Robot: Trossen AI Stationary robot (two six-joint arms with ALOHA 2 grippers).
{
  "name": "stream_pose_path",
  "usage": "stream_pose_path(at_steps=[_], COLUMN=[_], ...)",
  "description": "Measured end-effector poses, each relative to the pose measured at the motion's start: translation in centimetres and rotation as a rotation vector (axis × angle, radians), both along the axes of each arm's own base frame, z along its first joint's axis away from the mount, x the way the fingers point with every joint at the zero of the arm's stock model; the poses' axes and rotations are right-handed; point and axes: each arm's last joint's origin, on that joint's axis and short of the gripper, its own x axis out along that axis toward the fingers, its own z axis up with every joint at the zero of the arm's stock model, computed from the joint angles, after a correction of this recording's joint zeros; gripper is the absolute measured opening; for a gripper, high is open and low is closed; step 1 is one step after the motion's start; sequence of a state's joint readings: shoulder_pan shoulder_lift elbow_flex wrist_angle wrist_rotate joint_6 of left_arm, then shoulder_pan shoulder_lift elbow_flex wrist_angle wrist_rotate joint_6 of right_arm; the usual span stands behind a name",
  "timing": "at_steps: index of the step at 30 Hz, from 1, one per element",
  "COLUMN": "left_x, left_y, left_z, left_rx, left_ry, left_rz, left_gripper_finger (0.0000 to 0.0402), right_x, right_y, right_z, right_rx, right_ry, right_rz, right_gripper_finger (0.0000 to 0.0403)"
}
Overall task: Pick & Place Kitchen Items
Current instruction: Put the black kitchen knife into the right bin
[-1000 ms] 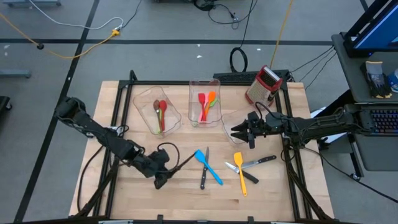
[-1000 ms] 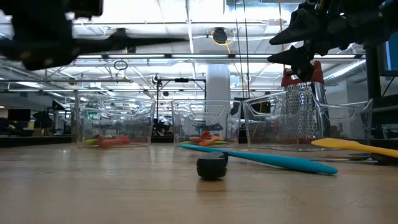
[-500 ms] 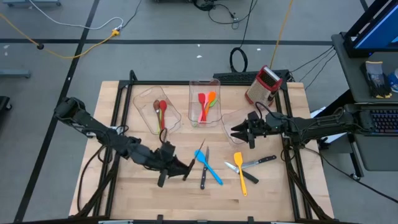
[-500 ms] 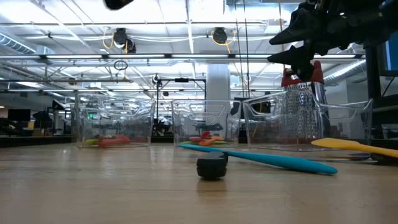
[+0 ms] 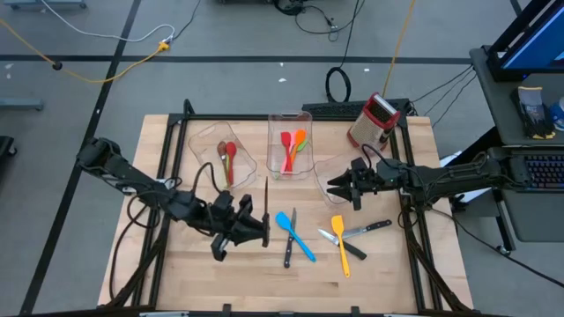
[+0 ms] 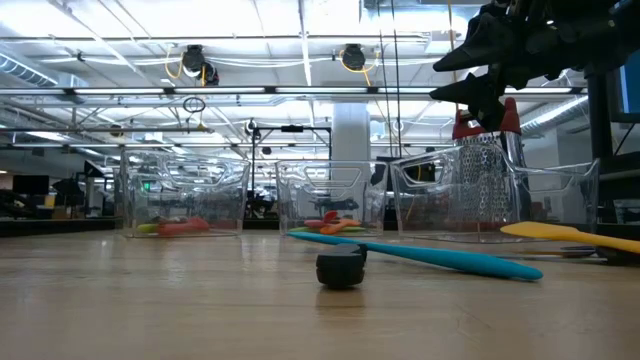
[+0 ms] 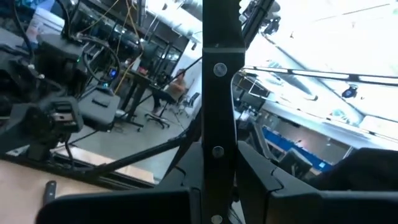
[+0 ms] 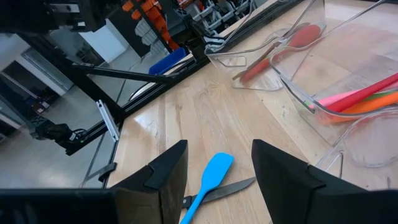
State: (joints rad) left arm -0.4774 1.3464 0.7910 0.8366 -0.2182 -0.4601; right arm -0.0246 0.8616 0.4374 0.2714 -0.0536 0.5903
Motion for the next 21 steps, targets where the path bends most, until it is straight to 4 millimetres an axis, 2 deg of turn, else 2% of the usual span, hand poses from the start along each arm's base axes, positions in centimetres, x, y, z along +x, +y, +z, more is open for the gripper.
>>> stream_pose_path(at_steps=[7,12,21], left_x=[1.1,1.7,2.4], left_y=[1.7,3.3,5.9], left_z=[-2.0,-3.6,-4.5], left_rx=[-0.095,-0.107,-0.069], left_ry=[0.229,0.393,0.485], left_rz=[0.078,0.102,0.129], left_gripper_finger=[0.0046,0.0046,0.0046], right_x=[0.1,0.2,0.2], right_y=[0.0,0.0,0.0], right_z=[0.3,1.3,3.5], right_rx=[-0.001,-0.003,0.044], right_ry=[-0.030,-0.132,-0.357], right_rz=[0.000,0.000,-0.003], right_gripper_finger=[0.0171,0.0171,0.0171])
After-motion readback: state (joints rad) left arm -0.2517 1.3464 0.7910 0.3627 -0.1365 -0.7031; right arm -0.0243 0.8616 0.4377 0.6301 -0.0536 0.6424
